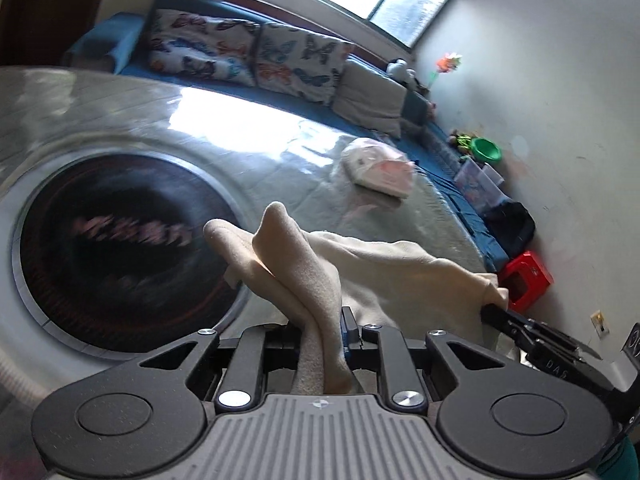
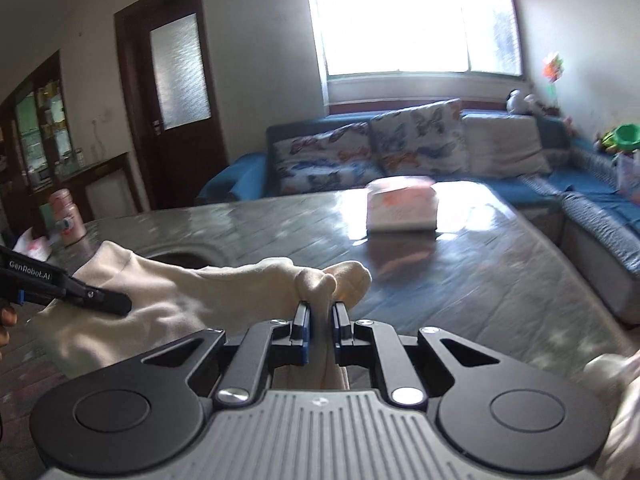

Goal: Fold clothes

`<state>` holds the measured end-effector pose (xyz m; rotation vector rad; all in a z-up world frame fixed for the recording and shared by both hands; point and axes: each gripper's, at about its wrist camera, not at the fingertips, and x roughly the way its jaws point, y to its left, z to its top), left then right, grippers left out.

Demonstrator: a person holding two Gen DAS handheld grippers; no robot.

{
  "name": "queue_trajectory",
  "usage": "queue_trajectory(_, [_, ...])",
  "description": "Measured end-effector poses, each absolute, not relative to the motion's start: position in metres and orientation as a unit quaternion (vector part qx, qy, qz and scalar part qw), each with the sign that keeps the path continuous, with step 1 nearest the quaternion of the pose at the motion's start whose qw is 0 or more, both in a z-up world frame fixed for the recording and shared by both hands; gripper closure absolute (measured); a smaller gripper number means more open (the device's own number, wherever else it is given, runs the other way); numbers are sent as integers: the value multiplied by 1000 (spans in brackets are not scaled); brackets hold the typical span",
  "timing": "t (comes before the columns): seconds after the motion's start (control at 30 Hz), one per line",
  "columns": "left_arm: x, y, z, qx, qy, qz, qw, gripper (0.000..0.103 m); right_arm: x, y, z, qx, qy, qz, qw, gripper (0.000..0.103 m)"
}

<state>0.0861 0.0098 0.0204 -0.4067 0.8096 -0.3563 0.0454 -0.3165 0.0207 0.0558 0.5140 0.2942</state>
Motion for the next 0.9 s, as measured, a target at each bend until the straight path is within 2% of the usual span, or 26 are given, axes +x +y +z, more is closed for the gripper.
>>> queue_trajectory(0.3, [128,-48,25,-181,392,-206,878,84,67,-360,39,3,238,88,967,94])
queue_trajectory(0.7, [155,-98,10,-162,413,-217,869,84,92,-398,22,-3,256,45,966,94])
queue_trajectory(0.8, [159,-103,5,-154,419,-213,869,84,96,-405,17,0,260,36,965,101])
queue_trajectory(0.9, [163,-105,-1,-148,427,-204,868,84,101,-410,13,7,265,31,964,101])
